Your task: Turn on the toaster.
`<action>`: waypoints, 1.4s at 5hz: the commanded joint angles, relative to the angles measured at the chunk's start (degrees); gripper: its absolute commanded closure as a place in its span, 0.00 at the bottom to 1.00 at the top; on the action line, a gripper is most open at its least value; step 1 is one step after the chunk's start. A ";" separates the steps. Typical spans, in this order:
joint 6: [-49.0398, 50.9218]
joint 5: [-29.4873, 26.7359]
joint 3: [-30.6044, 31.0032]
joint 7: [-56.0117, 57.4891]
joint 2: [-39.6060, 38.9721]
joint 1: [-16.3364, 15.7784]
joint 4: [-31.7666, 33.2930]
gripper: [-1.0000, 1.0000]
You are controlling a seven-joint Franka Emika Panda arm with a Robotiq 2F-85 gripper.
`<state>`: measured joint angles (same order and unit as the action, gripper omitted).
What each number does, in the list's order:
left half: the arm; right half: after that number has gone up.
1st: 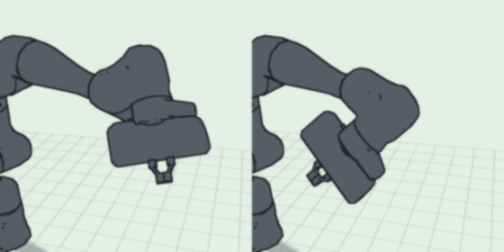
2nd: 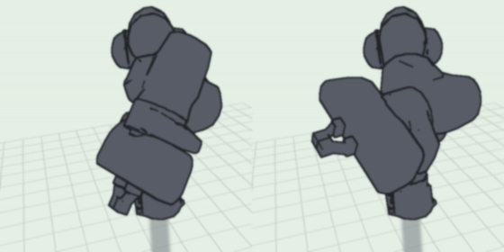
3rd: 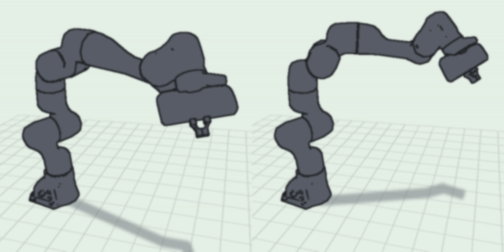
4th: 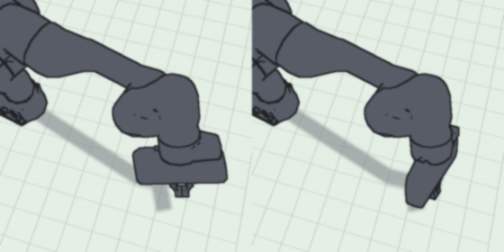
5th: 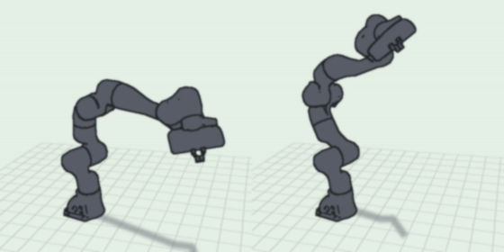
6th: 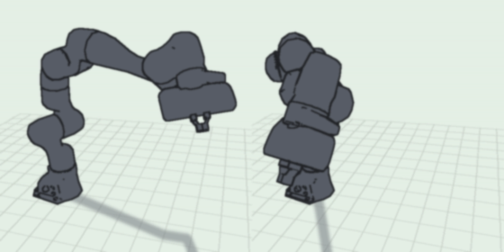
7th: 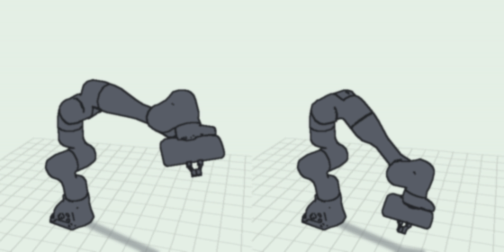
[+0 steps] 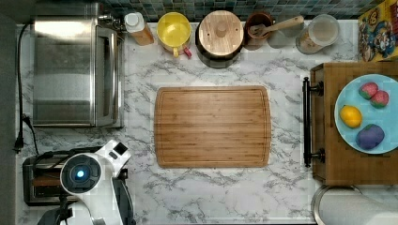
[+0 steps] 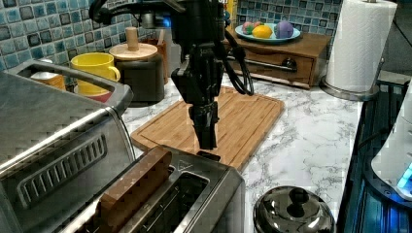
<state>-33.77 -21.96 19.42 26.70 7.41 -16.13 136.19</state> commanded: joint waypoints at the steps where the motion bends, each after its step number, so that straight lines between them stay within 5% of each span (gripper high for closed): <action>1: 0.55 -0.92 0.74 1.44 -5.71 -1.27 -4.15 1.00; 4: -13.47 1.41 2.00 -1.76 -11.66 -1.18 11.76 1.00; 7: -27.56 3.86 8.53 -4.25 -7.32 -2.70 24.88 1.00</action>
<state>-56.71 -20.83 25.21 26.23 6.05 -16.72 148.05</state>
